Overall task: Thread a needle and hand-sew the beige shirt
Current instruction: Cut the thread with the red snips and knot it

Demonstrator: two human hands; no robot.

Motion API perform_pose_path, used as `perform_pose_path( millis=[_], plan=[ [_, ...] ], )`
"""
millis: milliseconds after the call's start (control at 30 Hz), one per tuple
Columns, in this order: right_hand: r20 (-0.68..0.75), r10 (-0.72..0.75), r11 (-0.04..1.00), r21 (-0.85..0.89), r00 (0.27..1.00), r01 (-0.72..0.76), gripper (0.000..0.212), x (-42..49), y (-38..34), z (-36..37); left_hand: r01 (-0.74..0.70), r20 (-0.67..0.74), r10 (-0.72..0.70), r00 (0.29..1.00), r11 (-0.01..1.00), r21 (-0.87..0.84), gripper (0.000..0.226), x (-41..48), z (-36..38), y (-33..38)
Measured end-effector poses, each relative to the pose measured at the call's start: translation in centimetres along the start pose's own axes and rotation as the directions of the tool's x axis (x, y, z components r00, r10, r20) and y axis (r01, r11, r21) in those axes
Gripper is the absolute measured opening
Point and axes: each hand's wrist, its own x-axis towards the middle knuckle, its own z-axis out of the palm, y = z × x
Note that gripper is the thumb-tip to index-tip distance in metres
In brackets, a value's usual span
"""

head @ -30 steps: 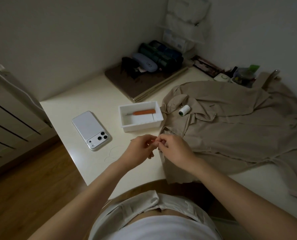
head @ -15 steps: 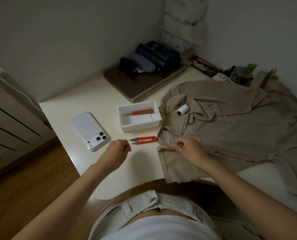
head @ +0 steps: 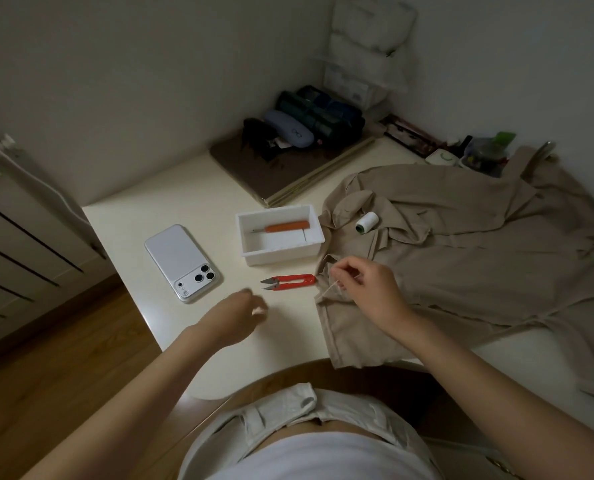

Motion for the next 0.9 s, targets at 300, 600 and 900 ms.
perform_pose_path(
  millis=[300,600,900],
  plan=[
    [0.121,0.09,0.929,0.348,0.989,-0.127,0.012,-1.4,-1.9,-0.3,-0.392,-0.448,0.321,0.835,0.917,-0.075,0.024,1.3,-1.1,5.5],
    [0.127,0.096,0.908,0.396,0.987,-0.139,0.018,-2.3,-1.4,-1.1,-0.473,-0.426,0.393,0.815,0.876,-0.096,0.019,1.2,-0.9,6.8],
    [0.103,0.1,0.91,0.393,0.99,-0.132,0.015,-2.6,-0.7,-1.7,-0.472,-0.402,0.414,0.817,0.88,-0.053,0.017,0.9,-0.9,8.3]
  ],
)
